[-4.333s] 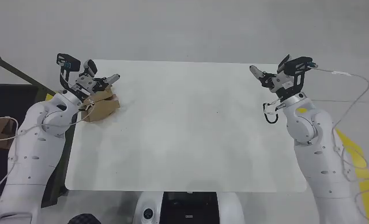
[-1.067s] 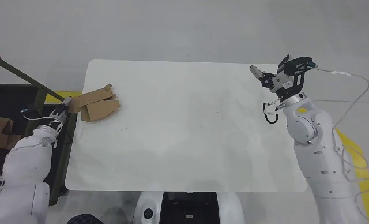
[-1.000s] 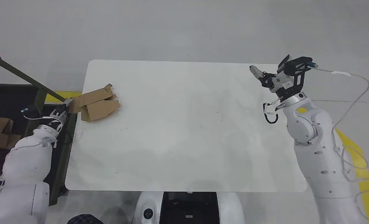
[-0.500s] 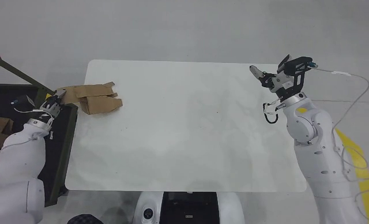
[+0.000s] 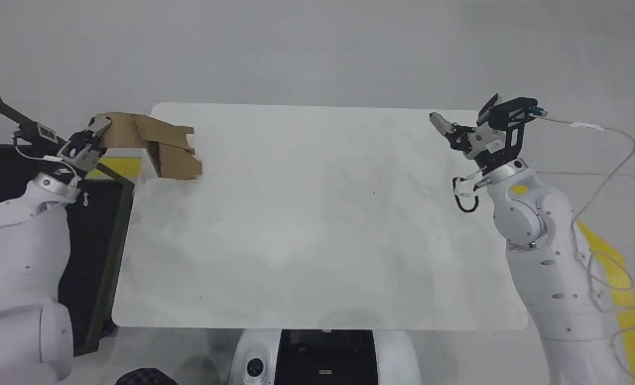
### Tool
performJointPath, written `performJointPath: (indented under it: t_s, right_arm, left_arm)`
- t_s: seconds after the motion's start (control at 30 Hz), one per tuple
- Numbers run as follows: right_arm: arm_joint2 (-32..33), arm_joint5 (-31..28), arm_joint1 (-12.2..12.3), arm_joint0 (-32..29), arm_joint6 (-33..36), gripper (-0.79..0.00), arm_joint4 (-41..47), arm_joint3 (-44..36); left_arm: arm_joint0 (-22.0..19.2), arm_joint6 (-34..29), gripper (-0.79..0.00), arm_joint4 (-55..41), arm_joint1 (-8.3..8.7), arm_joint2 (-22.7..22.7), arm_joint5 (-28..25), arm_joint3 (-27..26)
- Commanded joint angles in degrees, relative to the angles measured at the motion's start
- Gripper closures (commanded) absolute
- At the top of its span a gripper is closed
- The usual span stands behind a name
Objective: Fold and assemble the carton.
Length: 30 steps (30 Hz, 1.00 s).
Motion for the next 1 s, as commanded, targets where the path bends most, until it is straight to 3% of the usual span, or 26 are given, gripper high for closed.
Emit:
performJointPath:
  t_s: [0.0, 0.4, 0.97]
  right_arm:
    - [0.0, 0.0, 0.0, 0.0, 0.0, -0.785, 0.0, 0.0]
    - [0.0, 0.0, 0.0, 0.0, 0.0, -0.785, 0.0, 0.0]
    - [0.0, 0.0, 0.0, 0.0, 0.0, -0.785, 0.0, 0.0]
  left_arm:
    - [-0.24, -0.58, 0.0, -0.3, -0.08, 0.55, 0.6, -2.31]
    - [-5.42, -4.52, 0.0, 0.75, -2.7, 11.09, 4.54, -12.77]
    - [-13.9, -8.52, 0.0, -2.33, -9.83, 29.8, 8.54, -15.27]
